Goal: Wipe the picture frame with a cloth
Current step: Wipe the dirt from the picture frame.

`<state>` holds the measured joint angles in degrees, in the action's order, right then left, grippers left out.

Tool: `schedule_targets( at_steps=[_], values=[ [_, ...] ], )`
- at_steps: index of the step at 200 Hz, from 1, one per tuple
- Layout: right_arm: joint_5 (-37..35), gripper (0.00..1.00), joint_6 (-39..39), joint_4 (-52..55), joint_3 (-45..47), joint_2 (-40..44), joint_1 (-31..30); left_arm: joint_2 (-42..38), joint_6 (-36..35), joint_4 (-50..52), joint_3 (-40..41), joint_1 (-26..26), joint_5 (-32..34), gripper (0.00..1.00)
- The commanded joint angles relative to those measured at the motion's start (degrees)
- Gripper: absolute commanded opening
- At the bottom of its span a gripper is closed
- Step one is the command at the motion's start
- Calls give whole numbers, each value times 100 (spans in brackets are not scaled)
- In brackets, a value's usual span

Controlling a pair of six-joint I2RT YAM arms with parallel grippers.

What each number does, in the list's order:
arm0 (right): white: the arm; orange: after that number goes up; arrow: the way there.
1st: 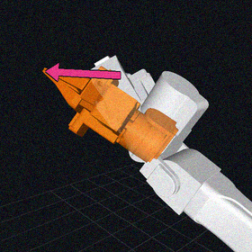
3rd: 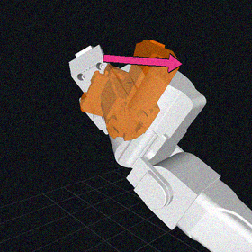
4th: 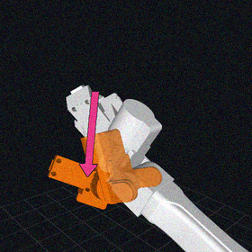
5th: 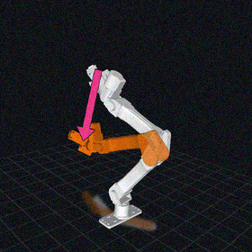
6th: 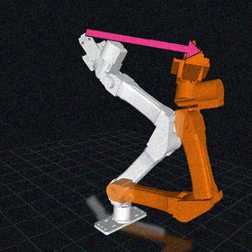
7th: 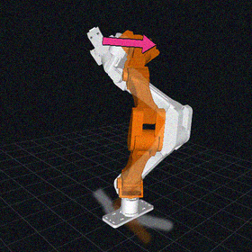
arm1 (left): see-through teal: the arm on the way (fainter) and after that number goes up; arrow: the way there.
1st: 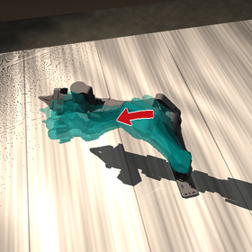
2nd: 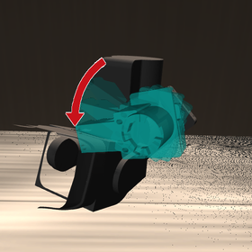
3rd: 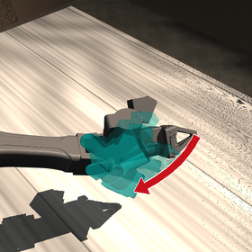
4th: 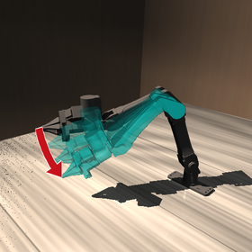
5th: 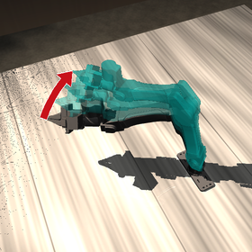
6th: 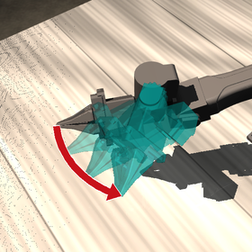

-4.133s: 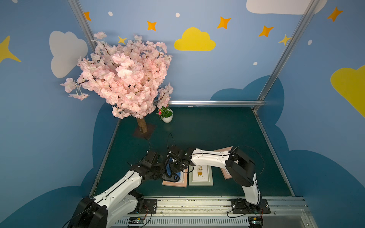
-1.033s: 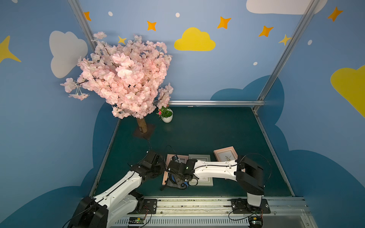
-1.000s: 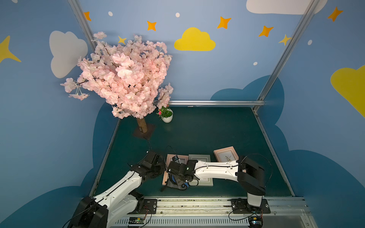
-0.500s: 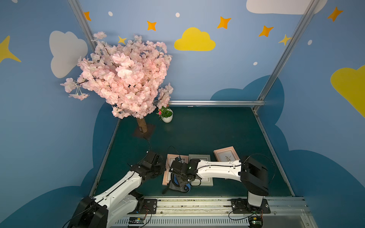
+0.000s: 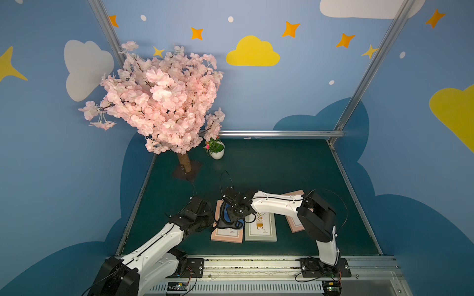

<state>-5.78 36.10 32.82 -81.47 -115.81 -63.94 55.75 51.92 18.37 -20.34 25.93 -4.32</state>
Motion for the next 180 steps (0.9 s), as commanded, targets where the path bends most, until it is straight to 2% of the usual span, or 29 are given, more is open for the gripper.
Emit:
schedule_targets(
  at_steps=[1, 53, 147, 180],
  values=[
    [-427, 0, -245, 295, 80, -494, 256, 150, -3, 1125, 401, 58, -69, 5],
    [-373, 0, -272, 407, 11, -460, 211, 18, -47, 1125, 408, 53, -201, 8],
    [-256, 0, 694, 638, 940, 293, -1036, -13, -68, 1143, 399, 53, -219, 9],
    [-77, 0, 816, 513, 1156, 558, -1332, 6, -68, 1143, 399, 53, -202, 9]
  ],
)
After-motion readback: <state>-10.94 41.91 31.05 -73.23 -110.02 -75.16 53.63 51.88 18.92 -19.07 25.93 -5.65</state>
